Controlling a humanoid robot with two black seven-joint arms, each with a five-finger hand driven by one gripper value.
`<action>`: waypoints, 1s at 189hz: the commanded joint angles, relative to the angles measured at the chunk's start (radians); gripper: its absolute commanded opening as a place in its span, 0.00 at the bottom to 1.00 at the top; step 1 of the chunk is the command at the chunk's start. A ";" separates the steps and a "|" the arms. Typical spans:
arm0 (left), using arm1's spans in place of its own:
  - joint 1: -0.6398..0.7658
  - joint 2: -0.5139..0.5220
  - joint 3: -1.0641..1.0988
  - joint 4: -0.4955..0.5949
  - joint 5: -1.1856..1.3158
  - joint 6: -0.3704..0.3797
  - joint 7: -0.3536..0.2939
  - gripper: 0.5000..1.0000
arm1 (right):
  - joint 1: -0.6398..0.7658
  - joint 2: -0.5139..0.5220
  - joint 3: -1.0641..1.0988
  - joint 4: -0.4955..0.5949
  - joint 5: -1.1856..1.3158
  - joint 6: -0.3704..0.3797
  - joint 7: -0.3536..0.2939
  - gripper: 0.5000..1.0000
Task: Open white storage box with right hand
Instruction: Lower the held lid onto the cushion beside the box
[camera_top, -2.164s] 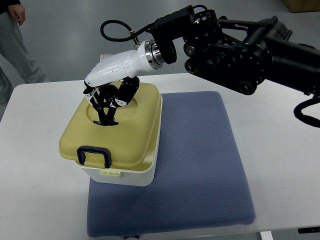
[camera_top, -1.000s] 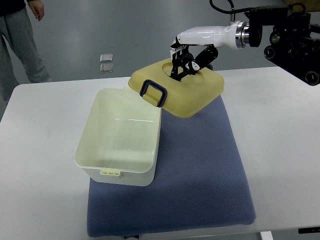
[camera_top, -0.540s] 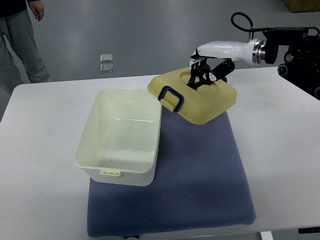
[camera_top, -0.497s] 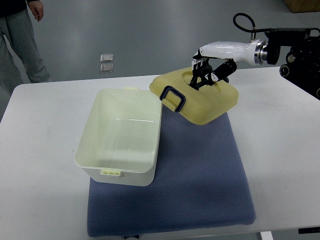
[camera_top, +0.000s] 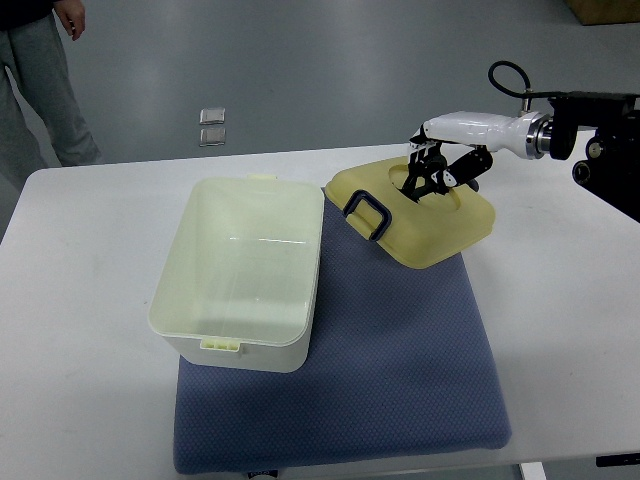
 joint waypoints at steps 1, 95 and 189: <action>0.000 0.000 0.000 0.000 0.000 0.000 0.000 1.00 | -0.020 0.001 -0.005 0.001 0.000 -0.005 0.001 0.00; 0.000 0.000 0.000 0.000 0.000 0.000 0.000 1.00 | -0.057 0.021 -0.013 0.008 0.000 -0.008 0.036 0.00; 0.000 0.000 0.000 0.000 0.000 0.000 0.000 1.00 | -0.063 0.050 -0.016 0.062 -0.002 0.003 0.095 0.00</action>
